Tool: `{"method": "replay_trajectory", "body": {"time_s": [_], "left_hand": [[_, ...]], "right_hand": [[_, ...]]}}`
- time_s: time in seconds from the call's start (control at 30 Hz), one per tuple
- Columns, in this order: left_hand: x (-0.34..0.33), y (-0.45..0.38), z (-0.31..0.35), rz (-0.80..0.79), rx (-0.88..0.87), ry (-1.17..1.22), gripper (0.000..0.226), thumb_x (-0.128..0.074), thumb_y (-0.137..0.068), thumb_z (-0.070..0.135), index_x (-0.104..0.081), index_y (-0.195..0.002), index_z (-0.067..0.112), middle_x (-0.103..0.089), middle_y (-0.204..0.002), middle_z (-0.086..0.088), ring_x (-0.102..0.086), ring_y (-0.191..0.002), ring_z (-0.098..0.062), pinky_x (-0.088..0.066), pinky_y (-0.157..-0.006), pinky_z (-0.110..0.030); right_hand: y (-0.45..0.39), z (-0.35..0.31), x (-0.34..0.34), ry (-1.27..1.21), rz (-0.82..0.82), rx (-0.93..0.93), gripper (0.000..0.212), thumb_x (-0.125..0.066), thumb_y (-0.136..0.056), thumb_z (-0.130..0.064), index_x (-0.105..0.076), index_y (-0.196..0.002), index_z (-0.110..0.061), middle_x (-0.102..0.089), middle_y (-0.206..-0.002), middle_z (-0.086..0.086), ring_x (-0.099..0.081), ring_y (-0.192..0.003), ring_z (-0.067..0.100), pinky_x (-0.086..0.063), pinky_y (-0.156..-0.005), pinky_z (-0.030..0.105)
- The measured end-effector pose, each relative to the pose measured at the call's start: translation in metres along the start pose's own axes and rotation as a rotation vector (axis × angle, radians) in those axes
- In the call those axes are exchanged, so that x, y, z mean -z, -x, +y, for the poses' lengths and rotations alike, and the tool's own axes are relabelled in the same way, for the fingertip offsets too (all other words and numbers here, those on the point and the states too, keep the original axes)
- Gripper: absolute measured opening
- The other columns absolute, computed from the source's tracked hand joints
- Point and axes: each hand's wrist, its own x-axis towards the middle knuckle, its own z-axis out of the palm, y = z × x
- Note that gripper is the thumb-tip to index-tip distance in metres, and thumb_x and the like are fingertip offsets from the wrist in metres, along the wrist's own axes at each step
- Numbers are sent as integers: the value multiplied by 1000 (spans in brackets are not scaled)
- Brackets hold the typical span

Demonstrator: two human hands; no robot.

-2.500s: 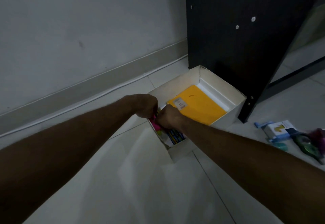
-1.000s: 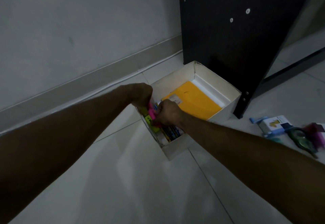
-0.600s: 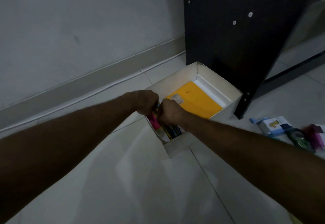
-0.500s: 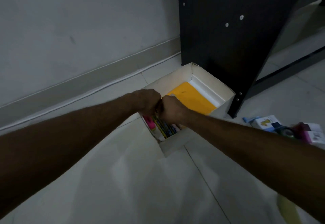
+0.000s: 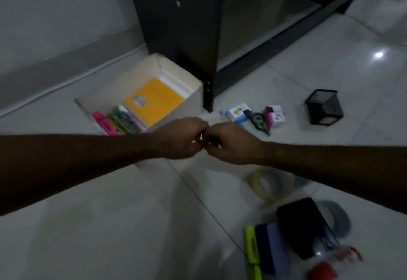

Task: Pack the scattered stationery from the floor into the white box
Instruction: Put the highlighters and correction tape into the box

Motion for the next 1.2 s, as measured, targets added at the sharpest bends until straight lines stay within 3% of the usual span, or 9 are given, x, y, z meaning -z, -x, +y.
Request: {"method": "replay_trajectory", "body": {"time_s": [0.13,0.27,0.43,0.67,0.87,0.97,1.03,1.13,1.2], "left_hand": [[-62,-2,43,-164,-189,41,21,-64,-87,32,-58,-99,16,-58,-94,-1,-52,-82,-17,-36,-71,-24],[-117,8,75,-318,-446,84,27,-65,-88,33,-61,-109,16,-60,-114,-5,-56,-100,-22,-49,-80,-33],[-154,22,112,-292,-797,-132,57,-76,-75,40,-51,-124,23,-53,-126,-2,-46,-102,-21,-46,-73,-30],[-167,19,112,-260,-916,-328,18,-66,-86,26,-63,-103,22,-63,-113,0,-59,-94,-21,-46,-60,-32],[-138,8,82,-398,-692,-200,18,-60,-92,25,-58,-106,14,-59,-106,-8,-60,-86,-25,-54,-68,-38],[-117,3,62,-475,-480,-131,27,-45,-99,29,-50,-123,15,-57,-114,-7,-57,-99,-23,-50,-85,-39],[-100,-4,52,-505,-371,-99,24,-44,-99,28,-44,-123,22,-56,-110,-2,-56,-94,-19,-49,-83,-36],[-81,-19,40,-431,-173,-17,28,-45,-99,28,-37,-125,29,-55,-100,7,-56,-79,-12,-47,-72,-31],[-76,-31,30,-328,-87,13,46,-42,-99,33,-27,-142,28,-57,-115,6,-61,-90,-14,-50,-78,-29]], "right_hand": [[82,14,-7,50,-264,-31,12,-61,-87,-28,-68,-86,-18,-66,-76,-4,-63,-69,16,-50,-64,31],[146,20,-13,99,-499,16,24,-59,-91,-37,-70,-89,-16,-69,-90,4,-66,-82,24,-53,-70,36],[190,14,-29,299,-559,0,55,-50,-80,-76,-64,-89,-24,-63,-82,-1,-52,-78,19,-40,-69,32],[188,-2,-46,458,-587,-109,56,-52,-80,-72,-65,-106,-24,-62,-106,3,-46,-102,26,-37,-87,42],[174,7,-42,283,-511,-179,49,-54,-84,-65,-63,-99,-19,-65,-96,3,-54,-93,23,-46,-80,38],[161,13,-34,91,-371,-244,41,-58,-87,-53,-68,-100,-16,-69,-94,2,-61,-87,20,-53,-77,38],[145,19,-24,9,-242,-295,35,-55,-88,-50,-70,-95,-18,-70,-88,-2,-62,-80,14,-53,-74,36],[115,38,-5,5,-68,-337,26,-58,-91,-41,-71,-89,-18,-70,-83,-4,-58,-67,7,-46,-63,26],[95,55,7,-21,25,-386,23,-61,-92,-36,-72,-89,-16,-71,-82,-2,-57,-62,4,-46,-60,25]]}}
